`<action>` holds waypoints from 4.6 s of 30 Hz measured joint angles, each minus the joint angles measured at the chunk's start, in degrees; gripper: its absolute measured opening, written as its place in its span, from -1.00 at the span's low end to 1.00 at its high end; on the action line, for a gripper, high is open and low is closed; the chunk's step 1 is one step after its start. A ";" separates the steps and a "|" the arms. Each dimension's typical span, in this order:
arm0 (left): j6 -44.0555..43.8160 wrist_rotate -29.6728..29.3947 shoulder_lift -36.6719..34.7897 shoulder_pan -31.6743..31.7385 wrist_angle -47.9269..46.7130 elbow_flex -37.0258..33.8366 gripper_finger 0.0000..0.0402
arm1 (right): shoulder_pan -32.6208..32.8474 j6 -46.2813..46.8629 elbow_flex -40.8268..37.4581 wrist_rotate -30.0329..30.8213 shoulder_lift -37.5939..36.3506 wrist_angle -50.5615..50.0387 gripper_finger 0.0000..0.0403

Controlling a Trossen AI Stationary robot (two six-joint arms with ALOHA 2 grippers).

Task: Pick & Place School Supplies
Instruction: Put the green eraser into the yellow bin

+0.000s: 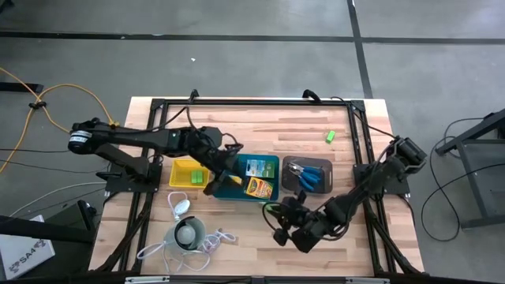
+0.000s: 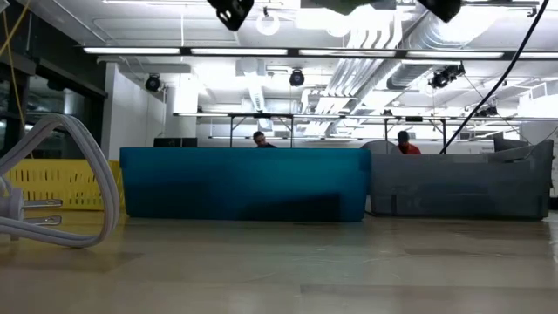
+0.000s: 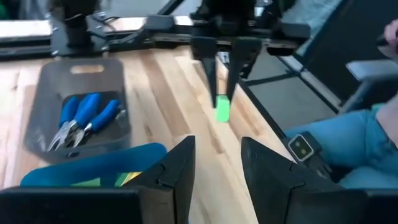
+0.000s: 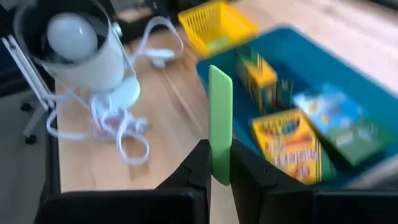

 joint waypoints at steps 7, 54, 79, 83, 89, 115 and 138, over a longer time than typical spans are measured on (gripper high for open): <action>1.77 -1.79 0.00 -3.91 1.62 0.00 -0.37 | -2.14 -13.96 -0.01 1.19 0.00 11.62 -0.85; 1.75 -4.49 0.00 -5.83 5.32 0.00 -0.37 | -8.51 -33.51 -0.02 -0.23 0.07 26.23 -0.85; 0.41 -6.72 0.00 -5.83 4.78 0.00 -0.54 | -8.78 -35.00 -0.01 -0.72 0.07 27.71 -0.85; 0.41 -6.71 0.00 -5.83 4.77 0.00 -0.65 | -8.78 -35.00 0.00 -0.74 0.07 27.71 -0.85; 0.43 -6.69 0.00 -5.83 4.80 0.00 -0.77 | -8.78 -34.99 -0.01 -0.74 0.07 27.70 -0.85; 0.45 -6.64 0.00 -5.82 4.74 0.00 -0.80 | -8.78 -35.00 -0.01 -1.03 0.07 27.67 -0.50; -9.46 -13.39 -6.82 -1.48 -23.96 0.02 -0.80 | -9.52 -22.26 0.00 -7.02 0.07 14.77 -0.39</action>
